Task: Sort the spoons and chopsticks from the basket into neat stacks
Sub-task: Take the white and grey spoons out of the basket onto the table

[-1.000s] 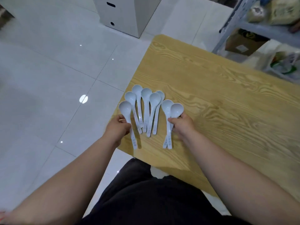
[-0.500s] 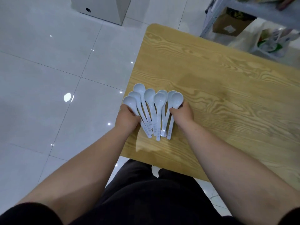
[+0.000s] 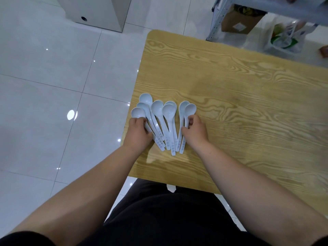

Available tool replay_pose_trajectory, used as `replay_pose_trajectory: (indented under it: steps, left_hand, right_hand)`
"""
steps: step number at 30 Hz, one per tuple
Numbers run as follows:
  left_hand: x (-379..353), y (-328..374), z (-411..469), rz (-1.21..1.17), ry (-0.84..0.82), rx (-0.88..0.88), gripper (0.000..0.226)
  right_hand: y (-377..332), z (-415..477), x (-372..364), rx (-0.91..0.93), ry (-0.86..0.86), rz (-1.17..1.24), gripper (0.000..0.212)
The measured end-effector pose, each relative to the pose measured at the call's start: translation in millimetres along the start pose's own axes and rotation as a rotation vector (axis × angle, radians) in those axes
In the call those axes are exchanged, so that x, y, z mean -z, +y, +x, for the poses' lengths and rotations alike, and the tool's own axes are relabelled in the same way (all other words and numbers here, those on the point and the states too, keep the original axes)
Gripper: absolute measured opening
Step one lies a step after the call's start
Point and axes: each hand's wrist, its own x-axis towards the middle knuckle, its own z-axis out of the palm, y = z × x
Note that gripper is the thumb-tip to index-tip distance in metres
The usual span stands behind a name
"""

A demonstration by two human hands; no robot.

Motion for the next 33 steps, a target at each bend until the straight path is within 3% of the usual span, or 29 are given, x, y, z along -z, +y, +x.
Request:
replay_pose_trajectory:
  steps: [12,15,18,20,24,28,33]
  left_hand:
    - [15.5,7.6,-9.6,0.158,-0.095,-0.079,0.057]
    - [20.2,26.3,-25.6,0.153,-0.128,-0.183,0.060]
    - [16.9,51.0,-47.0,0.063,-0.207,-0.294,0.053]
    - [9.0,69.9,-65.9,-0.023,-0.277,-0.347,0.042]
    - [-17.7,112.0,-108.6,-0.071,-0.416,-0.442,0.028]
    - [-65.7,159.8,-149.4,-0.039,-0.511,-0.548,0.026]
    - [-141.7,228.8,-213.2,-0.021,-0.527,-0.636,0.028]
  right_hand:
    - [0.9,-26.0,36.0,0.066,-0.187,-0.137,0.060]
    - [7.0,-52.6,60.8,0.090,-0.170,-0.130,0.048]
    - [26.0,-87.3,88.7,0.110,-0.128,-0.027,0.023]
    - [47.6,-114.5,108.9,0.097,-0.092,0.063,0.013]
    - [111.6,-174.5,146.4,0.031,0.068,0.265,0.014]
    - [188.6,-238.7,180.9,-0.043,0.229,0.419,0.020]
    - [287.0,-314.0,222.8,-0.115,0.312,0.486,0.023]
